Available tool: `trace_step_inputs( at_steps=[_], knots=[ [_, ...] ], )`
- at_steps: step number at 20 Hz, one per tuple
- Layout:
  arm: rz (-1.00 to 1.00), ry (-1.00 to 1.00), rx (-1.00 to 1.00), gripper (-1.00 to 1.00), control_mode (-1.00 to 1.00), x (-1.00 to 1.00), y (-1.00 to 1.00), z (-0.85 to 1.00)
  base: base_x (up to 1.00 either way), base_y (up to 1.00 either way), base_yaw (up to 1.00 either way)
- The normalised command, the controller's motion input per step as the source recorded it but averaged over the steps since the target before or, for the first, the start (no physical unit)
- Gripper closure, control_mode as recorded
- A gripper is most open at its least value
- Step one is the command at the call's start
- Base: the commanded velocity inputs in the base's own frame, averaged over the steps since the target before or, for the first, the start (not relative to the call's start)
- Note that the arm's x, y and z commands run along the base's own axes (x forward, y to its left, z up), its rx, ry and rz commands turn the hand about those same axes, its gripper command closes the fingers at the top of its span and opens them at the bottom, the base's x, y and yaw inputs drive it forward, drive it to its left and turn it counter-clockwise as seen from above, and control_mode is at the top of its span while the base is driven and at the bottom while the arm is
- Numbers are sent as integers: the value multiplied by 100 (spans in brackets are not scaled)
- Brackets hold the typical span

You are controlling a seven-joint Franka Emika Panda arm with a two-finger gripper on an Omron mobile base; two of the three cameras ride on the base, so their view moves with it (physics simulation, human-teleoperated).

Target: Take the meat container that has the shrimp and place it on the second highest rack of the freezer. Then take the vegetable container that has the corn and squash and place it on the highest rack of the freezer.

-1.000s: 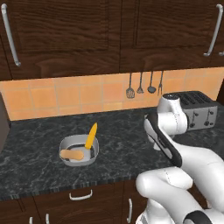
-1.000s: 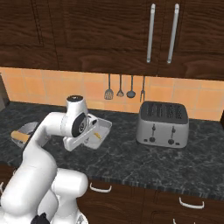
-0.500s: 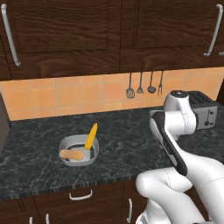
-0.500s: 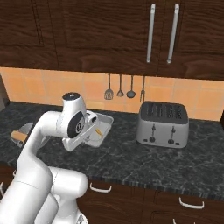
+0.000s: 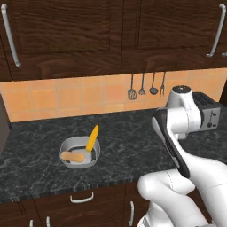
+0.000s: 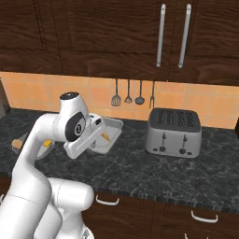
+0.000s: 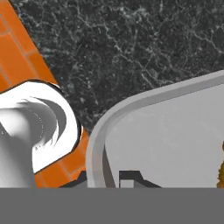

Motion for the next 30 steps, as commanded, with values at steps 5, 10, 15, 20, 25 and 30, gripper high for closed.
trace_step_inputs(
  at_steps=[5, 10, 15, 20, 25, 30],
  knots=[
    [12, 0, -1, 100, -100, -18, 0, 3, 0, 0, 0],
    [13, 0, 0, 100, -100, -31, -1, 8, 0, 0, 0],
    [4, -1, 0, 100, -100, -16, 0, 39, 0, 0, 0],
    [7, -1, 0, 100, -100, -2, -10, 22, 0, 0, 0],
    [5, 0, 0, 100, -100, -3, -9, 4, 0, 0, 0],
    [0, -2, 0, 100, -100, -32, 0, -8, 0, 0, 0]
  ],
)
